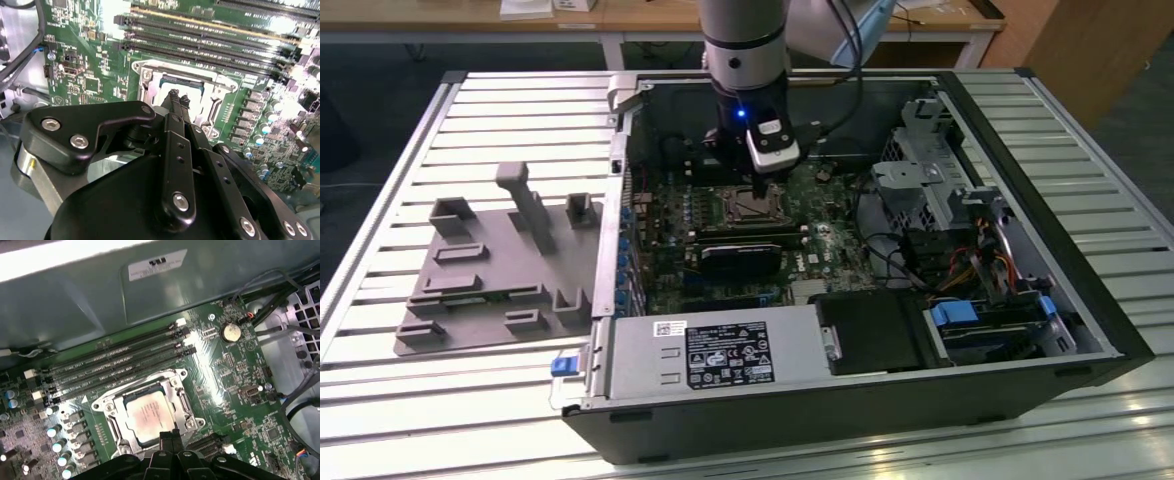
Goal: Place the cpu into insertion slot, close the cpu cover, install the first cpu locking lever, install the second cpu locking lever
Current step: 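Install the second cpu locking lever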
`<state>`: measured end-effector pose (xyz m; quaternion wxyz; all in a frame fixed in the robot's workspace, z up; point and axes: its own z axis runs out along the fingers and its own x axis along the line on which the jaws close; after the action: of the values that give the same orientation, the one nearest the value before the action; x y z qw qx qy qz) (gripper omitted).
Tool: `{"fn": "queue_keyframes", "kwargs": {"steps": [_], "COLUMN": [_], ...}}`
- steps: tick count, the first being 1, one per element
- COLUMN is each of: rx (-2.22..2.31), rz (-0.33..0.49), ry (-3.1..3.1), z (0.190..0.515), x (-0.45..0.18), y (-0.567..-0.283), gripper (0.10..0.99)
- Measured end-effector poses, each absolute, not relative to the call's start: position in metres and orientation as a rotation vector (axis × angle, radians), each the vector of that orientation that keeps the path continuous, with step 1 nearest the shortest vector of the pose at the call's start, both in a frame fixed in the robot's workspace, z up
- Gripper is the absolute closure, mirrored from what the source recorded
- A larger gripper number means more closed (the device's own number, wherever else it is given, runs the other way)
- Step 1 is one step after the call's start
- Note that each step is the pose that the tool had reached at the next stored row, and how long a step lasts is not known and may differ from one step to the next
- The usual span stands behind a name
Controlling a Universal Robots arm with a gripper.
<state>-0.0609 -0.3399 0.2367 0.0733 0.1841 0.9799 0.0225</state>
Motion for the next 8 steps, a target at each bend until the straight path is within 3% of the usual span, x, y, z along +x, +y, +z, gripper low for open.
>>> {"fn": "queue_keyframes", "kwargs": {"steps": [8], "rx": [0.553], "rz": [0.067], "ry": [2.943], "z": [0.237], "x": [-0.061], "y": [-0.354], "gripper": [0.984]}}
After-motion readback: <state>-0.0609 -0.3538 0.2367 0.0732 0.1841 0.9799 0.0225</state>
